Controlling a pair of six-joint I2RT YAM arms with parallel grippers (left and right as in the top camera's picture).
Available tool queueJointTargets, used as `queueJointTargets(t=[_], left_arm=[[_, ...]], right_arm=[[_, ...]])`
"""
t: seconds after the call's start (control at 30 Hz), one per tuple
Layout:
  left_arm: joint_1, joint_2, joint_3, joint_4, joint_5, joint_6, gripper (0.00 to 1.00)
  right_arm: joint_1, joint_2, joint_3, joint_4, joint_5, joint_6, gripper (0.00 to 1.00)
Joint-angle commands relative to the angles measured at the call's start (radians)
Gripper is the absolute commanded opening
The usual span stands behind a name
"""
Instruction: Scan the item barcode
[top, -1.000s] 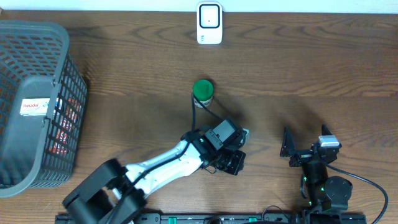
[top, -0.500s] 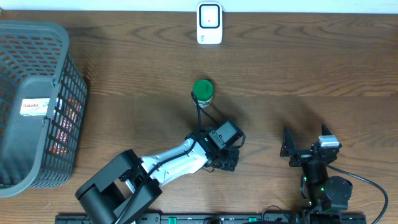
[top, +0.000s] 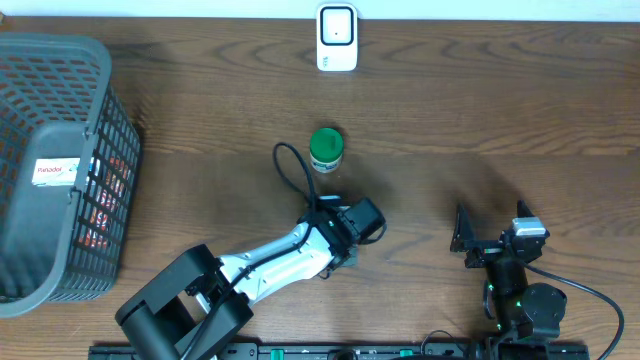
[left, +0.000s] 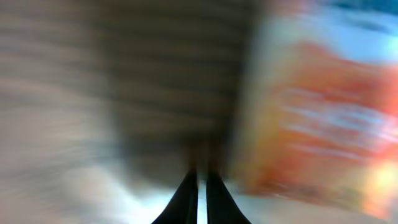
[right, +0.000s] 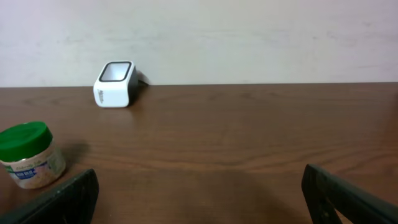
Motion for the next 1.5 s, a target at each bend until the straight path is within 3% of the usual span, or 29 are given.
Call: queueJointTargets(t=[0.0,0.17,0.33,0.57,0.93,1.3,1.47], left_arm=[[0.012,0.014,-0.019,-0.03,-0.166,-0.169,0.08],[0.025,0.008,-0.019,-0.031,-0.176,-0.217,0.08],[-0.007,-0.025,-0.019,-0.028,0.008,-0.172,0.08],[-0.087,-0.162,-0.019,0.03,0.124,-0.117,0.08],[-0.093,-0.145,-0.02,0.25,0.117,-0.072,0.1],[-0.093,-0.034,-0.02,0.354,0.112,-0.042,0.12],[-0.083,0.009,-0.02,0.328,0.034,-0.019,0.12]], right_arm=[[0.007,-0.003,-0.001,-0.004,0.002,0.013,0.99],[0.007,-0.003,-0.001,-0.004,0.002,0.014,0.99],[0.007,-0.003,-0.001,-0.004,0.002,0.013,0.99],[0.007,-0.003,-0.001,-0.004,0.002,0.013,0.99],[0.007,-0.003,-0.001,-0.004,0.002,0.013,0.99],[0.007,-0.003,-0.001,-0.004,0.002,0.013,0.99],[0.007,-0.003,-0.001,-0.004,0.002,0.014,0.99]])
